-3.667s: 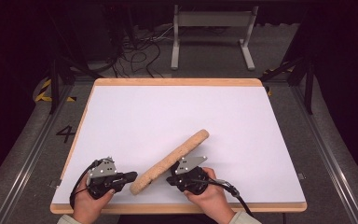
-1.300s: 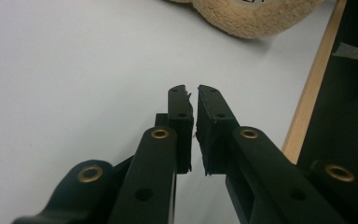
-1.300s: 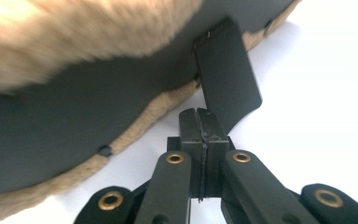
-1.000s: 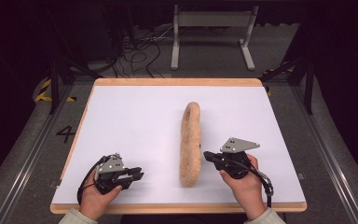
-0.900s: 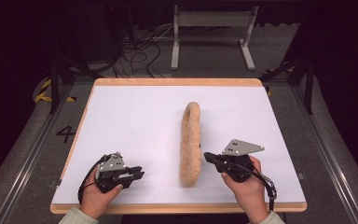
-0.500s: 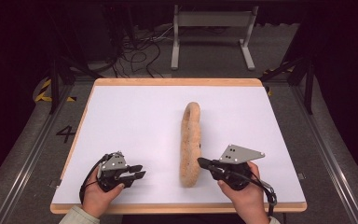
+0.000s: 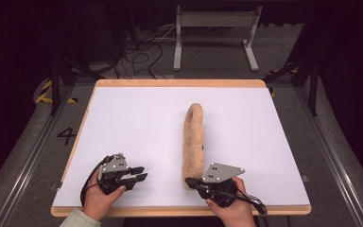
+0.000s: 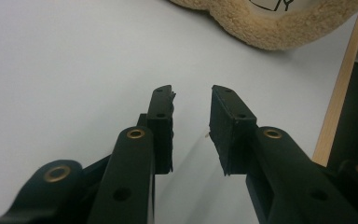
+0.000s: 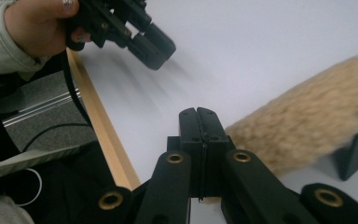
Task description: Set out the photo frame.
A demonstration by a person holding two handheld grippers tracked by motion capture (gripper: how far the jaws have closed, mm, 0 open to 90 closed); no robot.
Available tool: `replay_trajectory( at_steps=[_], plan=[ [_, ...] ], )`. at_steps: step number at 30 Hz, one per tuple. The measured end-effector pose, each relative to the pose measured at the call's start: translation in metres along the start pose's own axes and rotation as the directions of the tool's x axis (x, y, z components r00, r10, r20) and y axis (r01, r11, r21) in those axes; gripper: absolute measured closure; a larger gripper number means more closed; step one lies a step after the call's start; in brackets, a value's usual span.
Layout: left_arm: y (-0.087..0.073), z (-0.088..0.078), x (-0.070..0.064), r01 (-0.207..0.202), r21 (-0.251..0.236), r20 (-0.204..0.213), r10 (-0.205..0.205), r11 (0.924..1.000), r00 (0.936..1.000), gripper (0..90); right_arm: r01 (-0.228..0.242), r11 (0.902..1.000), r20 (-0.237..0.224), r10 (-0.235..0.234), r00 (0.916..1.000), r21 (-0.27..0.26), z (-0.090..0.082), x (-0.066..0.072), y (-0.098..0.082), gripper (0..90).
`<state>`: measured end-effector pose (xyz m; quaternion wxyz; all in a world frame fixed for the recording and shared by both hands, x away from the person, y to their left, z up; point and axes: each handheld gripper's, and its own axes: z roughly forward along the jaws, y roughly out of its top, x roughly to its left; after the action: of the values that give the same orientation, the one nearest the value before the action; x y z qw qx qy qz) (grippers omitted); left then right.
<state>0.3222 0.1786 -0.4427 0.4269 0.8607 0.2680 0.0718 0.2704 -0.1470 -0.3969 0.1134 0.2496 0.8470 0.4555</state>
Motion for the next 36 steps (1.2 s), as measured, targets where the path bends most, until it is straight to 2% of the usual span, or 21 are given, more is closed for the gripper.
replay_trajectory(
  at_steps=[5, 11, 17, 27, 36],
  plan=[
    [0.000, 0.000, -0.001, -0.001, 0.000, 0.000, 0.001, 1.0000, 1.0000, 70.4, 0.009, 0.9998, -0.003, -0.009, 1.0000, 0.015, 0.006, 0.002, -0.003, 90.0],
    [0.000, 0.000, 0.000, -0.004, 0.002, 0.004, 0.004, 1.0000, 1.0000, 70.0, 0.002, 0.9998, -0.013, -0.002, 0.9999, 0.019, 0.004, -0.001, -0.003, 90.0],
    [0.000, 0.000, 0.000, -0.004, -0.001, 0.009, 0.004, 1.0000, 1.0000, 69.3, -0.002, 0.9996, -0.004, 0.002, 1.0000, 0.028, -0.001, -0.002, -0.006, 90.0],
    [0.004, 0.005, 0.000, -0.012, 0.002, 0.024, 0.011, 0.9999, 0.9996, 69.1, -0.031, 0.9990, 0.040, 0.030, 0.9987, 0.033, -0.019, -0.009, -0.017, 90.0],
    [0.006, 0.008, 0.000, -0.020, 0.005, 0.026, 0.020, 0.9998, 0.9995, 69.0, -0.066, 0.9974, 0.111, 0.063, 0.9918, 0.029, -0.040, -0.023, -0.029, 90.0]
  ],
)
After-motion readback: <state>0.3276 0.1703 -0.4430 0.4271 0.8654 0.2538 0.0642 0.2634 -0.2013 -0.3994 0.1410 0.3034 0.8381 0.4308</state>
